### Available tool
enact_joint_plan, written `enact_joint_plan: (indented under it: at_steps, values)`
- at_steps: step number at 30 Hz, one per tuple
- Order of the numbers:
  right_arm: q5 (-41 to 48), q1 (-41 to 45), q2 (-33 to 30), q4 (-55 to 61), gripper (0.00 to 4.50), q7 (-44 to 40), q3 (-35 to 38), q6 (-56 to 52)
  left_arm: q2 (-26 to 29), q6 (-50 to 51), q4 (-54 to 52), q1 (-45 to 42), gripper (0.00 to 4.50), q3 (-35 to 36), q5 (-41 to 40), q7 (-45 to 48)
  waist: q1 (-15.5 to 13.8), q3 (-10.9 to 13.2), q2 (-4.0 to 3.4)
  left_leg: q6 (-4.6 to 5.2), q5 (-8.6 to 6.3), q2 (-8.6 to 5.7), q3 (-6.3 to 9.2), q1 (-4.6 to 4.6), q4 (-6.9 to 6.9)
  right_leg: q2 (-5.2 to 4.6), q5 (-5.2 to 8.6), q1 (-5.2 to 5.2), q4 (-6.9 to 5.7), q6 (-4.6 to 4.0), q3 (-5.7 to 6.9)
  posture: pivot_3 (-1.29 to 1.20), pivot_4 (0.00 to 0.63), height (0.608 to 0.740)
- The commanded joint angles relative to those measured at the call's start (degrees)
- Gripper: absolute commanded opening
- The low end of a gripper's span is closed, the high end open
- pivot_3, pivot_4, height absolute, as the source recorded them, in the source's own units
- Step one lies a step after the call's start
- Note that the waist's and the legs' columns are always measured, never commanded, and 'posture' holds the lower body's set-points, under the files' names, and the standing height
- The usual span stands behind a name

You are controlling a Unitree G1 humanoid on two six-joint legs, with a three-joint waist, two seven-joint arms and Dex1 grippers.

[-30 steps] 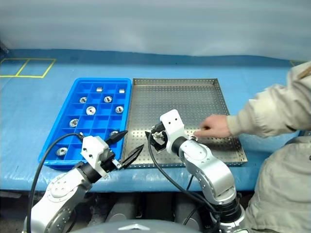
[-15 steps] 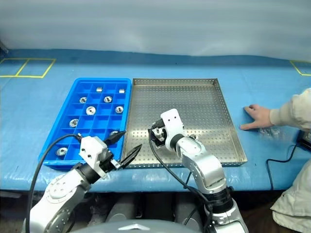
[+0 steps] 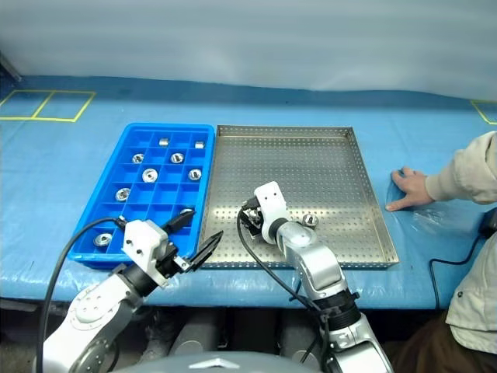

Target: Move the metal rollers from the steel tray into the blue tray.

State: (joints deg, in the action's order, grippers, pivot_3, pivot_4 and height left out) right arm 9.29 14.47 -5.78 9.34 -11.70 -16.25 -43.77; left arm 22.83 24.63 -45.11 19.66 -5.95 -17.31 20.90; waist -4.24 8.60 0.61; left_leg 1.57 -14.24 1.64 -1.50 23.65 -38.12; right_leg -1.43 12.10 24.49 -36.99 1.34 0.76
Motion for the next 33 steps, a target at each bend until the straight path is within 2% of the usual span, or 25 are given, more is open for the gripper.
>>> enact_joint_plan:
  at_steps: [1, 3, 4, 9, 16, 28, 33]
  values:
    - [-0.34, 0.0, 0.2, 2.07, 2.56, -0.91, -0.39, 0.92, -0.36, -0.67, -2.93, 0.65, 4.03, 0.02, 0.37, -0.75, -0.05, 0.0, 0.0, 0.0, 0.0, 0.0, 0.0, 0.0, 0.0, 0.0, 0.0, 0.0, 0.0, 0.0, 0.0, 0.27, 0.15, 0.74]
    - [-0.24, 0.24, 0.02, 3.34, 1.83, -1.17, -0.37, -0.24, -0.63, -0.84, -3.26, 1.27, 4.03, -0.08, 0.65, -1.22, -0.16, 0.0, 0.0, 0.0, 0.0, 0.0, 0.0, -0.01, 0.0, 0.0, 0.0, 0.0, 0.0, 0.0, 0.0, 0.28, 0.15, 0.74]
    - [-0.05, 0.56, -0.18, 4.29, 1.71, -1.34, -0.3, -1.41, -0.82, -1.0, -3.49, 1.75, 4.03, -0.03, 0.91, -1.65, -0.22, 0.0, 0.0, 0.0, 0.0, 0.01, 0.0, -0.01, 0.0, 0.0, 0.0, 0.0, 0.0, 0.0, 0.01, 0.31, 0.15, 0.74]
    - [0.55, 5.0, -1.15, 8.32, 1.71, -2.31, -0.13, -7.22, -2.5, -2.21, -4.92, 4.15, 4.03, 1.27, 2.11, -4.35, -1.1, 0.04, -0.01, 0.0, 0.0, 0.0, 0.01, 0.02, 0.01, 0.0, 0.0, 0.03, 0.0, 0.0, 0.01, 0.38, 0.15, 0.74]
    - [1.36, 16.15, 3.55, 3.92, 1.71, -3.21, 0.44, -6.58, -6.47, -4.04, -7.31, 8.25, 4.03, 3.91, 5.43, -10.01, -3.26, 0.04, 0.01, 0.0, 0.0, 0.02, 0.06, 0.0, 0.09, 0.05, 0.0, 0.04, -0.01, 0.01, 0.07, 0.49, 0.15, 0.74]
    - [-2.33, 26.57, 10.05, -21.19, 1.71, -5.88, -0.46, 10.03, -10.23, -6.66, -9.61, 13.58, 4.03, 5.09, 9.82, -14.22, -12.3, 0.04, -0.01, -0.02, -0.01, 0.0, 0.08, 0.09, 0.22, 0.05, 0.02, 0.13, 0.09, 0.01, 0.22, 0.59, 0.15, 0.74]
    - [-3.07, 26.71, 9.99, -24.61, 1.71, -6.14, 0.73, 12.53, -10.14, -6.62, -9.15, 12.62, 4.03, 5.13, 9.72, -13.48, -16.14, 0.04, -0.01, -0.03, -0.02, -0.01, 0.05, 0.19, 0.22, 0.05, 0.06, 0.21, 0.13, -0.04, 0.26, 0.57, 0.15, 0.74]
